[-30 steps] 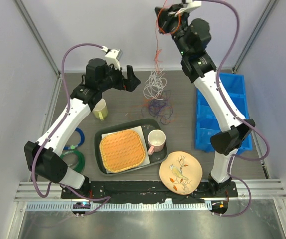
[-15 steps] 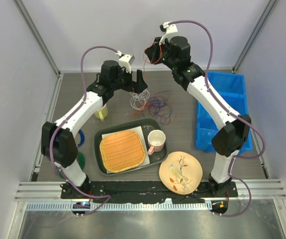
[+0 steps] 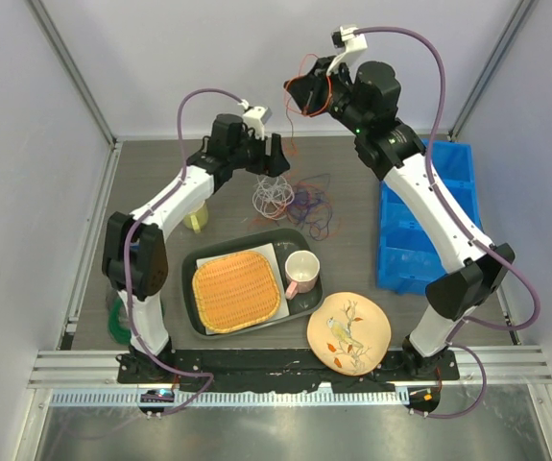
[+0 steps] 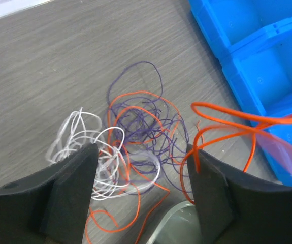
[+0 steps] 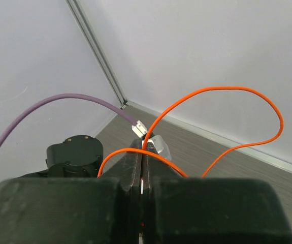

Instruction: Untangle the cables

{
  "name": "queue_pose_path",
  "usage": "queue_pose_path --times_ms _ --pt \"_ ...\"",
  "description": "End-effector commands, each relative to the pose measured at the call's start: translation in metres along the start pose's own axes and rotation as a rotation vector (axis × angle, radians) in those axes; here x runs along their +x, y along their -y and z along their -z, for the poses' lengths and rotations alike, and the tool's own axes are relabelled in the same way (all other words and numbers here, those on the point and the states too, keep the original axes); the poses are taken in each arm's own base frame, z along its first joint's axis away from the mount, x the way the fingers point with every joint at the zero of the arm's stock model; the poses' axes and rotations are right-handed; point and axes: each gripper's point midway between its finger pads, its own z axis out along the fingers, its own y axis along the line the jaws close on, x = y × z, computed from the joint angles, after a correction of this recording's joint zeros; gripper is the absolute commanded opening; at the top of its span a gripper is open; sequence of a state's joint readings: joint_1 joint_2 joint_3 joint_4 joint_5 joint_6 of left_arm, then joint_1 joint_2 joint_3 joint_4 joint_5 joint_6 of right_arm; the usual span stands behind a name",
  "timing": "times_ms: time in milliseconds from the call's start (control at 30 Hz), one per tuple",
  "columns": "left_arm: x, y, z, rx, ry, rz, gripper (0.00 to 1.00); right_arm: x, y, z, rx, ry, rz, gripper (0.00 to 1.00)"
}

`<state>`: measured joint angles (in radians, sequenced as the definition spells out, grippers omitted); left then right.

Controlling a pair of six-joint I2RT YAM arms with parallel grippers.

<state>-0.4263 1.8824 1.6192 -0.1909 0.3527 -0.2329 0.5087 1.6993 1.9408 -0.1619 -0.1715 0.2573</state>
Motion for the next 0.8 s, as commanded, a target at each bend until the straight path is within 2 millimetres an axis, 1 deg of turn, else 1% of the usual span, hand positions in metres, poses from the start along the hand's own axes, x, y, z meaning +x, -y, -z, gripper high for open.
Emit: queue_pose_path --times_ms 0,33,67,100,133,167,200,233,267,300,333,367,400,433,467,500,533,567,600,633,667,700,767 --pt "-0.009 0.013 -0.011 0.097 0.037 -0.007 0.59 -0.04 -0.013 0.016 -0.011 0.095 0.016 0.01" --pt "-0.007 0.015 -0.011 0.109 0.028 -0.01 0.48 -0.045 -0.011 0.02 0.007 0.105 0.022 0.01" --pt "-0.007 0.017 -0.011 0.121 0.025 -0.01 0.39 -0.046 -0.003 0.021 0.051 0.109 0.026 0.01" --pt "-0.004 0.018 -0.011 0.126 0.02 -0.008 0.2 -0.044 0.001 0.023 0.072 0.107 0.041 0.01" --pt "-0.007 0.017 -0.009 0.12 0.034 -0.011 0.1 -0.047 0.004 0.026 0.089 0.116 0.063 0.01" --pt "-0.007 0.014 -0.009 0.099 0.041 -0.009 0.0 -0.049 0.012 0.028 0.131 0.127 0.075 0.01" --pt "-0.005 0.01 -0.009 0.075 0.042 -0.004 0.0 -0.044 0.014 0.028 0.14 0.115 0.084 0.01" --pt "-0.012 0.001 -0.005 0.014 0.066 -0.006 0.0 -0.047 0.024 0.032 0.196 0.128 0.091 0.01" --pt "-0.013 -0.006 -0.003 -0.031 0.069 -0.003 0.0 -0.046 0.03 0.034 0.229 0.122 0.115 0.01" --pt "-0.017 -0.014 0.0 -0.081 0.076 -0.001 0.0 -0.047 0.047 0.039 0.32 0.129 0.131 0.01" --pt "-0.019 -0.034 0.009 -0.209 0.078 0.006 0.0 -0.049 0.058 0.044 0.385 0.134 0.15 0.01" --pt "-0.022 -0.044 0.014 -0.274 0.084 0.011 0.0 -0.049 0.07 0.049 0.451 0.124 0.2 0.01" --pt "-0.026 -0.055 0.022 -0.338 0.097 0.023 0.0 -0.049 0.096 0.062 0.594 0.128 0.23 0.01" --pt "-0.029 -0.076 0.035 -0.449 0.107 0.042 0.0 -0.049 0.107 0.067 0.652 0.13 0.24 0.01" --pt "-0.037 -0.082 0.047 -0.487 0.138 0.069 0.0 -0.051 0.118 0.075 0.707 0.132 0.272 0.01" --pt "-0.04 -0.089 0.055 -0.516 0.149 0.091 0.0 -0.044 0.134 0.081 0.755 0.106 0.3 0.01" --pt "-0.042 -0.1 0.065 -0.544 0.155 0.113 0.0 -0.04 0.141 0.082 0.754 0.096 0.305 0.01" --pt "-0.052 -0.094 0.074 -0.523 0.181 0.12 0.0 -0.039 0.141 0.082 0.732 0.099 0.303 0.01" --pt "-0.052 -0.094 0.078 -0.515 0.184 0.132 0.0 -0.029 0.141 0.084 0.703 0.083 0.303 0.01" --pt "-0.057 -0.09 0.082 -0.495 0.201 0.132 0.0 -0.025 0.136 0.08 0.645 0.079 0.304 0.01" --pt "-0.061 -0.078 0.085 -0.438 0.21 0.122 0.0 -0.025 0.133 0.08 0.627 0.091 0.304 0.01" --pt "-0.06 -0.072 0.085 -0.406 0.207 0.119 0.0 -0.022 0.13 0.08 0.607 0.088 0.299 0.01" --pt "-0.059 -0.046 0.08 -0.262 0.189 0.114 0.01 -0.022 0.127 0.08 0.591 0.089 0.296 0.01"
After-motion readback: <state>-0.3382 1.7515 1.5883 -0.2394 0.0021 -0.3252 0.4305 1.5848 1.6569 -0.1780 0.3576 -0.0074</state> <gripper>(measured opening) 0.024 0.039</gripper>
